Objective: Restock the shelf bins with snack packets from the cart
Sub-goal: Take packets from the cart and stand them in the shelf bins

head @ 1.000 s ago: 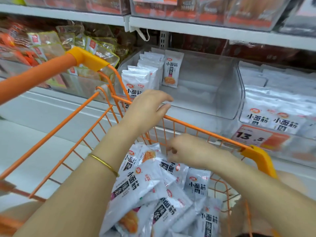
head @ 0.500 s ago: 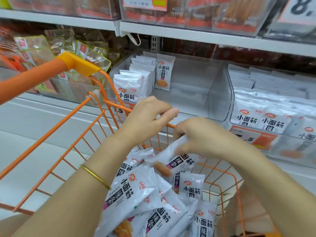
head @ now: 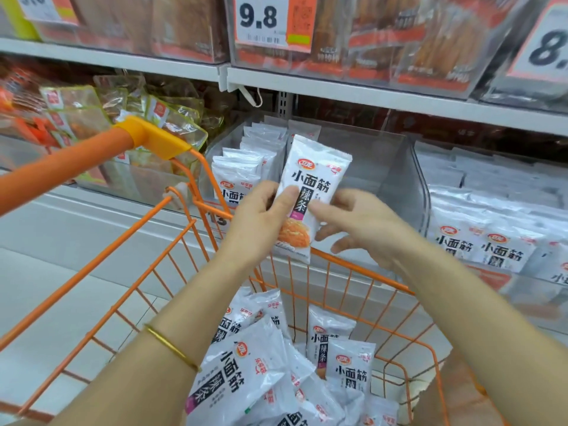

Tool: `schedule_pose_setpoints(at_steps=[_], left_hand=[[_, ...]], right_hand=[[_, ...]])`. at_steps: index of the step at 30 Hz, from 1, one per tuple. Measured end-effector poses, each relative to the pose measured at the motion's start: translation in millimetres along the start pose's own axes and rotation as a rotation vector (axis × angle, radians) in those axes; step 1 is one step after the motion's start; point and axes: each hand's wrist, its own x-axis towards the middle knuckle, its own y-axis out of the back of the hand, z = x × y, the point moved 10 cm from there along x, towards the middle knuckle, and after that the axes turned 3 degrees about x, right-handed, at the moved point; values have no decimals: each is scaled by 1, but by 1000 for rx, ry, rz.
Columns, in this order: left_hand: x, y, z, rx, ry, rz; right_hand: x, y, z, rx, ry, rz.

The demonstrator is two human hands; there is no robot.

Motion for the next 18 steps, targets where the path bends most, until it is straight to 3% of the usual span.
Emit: schedule_pose_setpoints(at_steps=[3,6,10,15,18], left_hand=[[6,3,0,118,-75,42],[8,4,0,487,-213,61],[-2,-20,-14,865,-311,-62],[-3,-20,-15,946,-358,-4],[-3,-22,-17,958,-355,-22]], right_hand=[[22,2,-1,56,-1,68],[59,31,4,172,-55,212],[120,49,29,16,-157,325],[186,48,57,-78,-203,388],[210,53,48,-264,-162,449]])
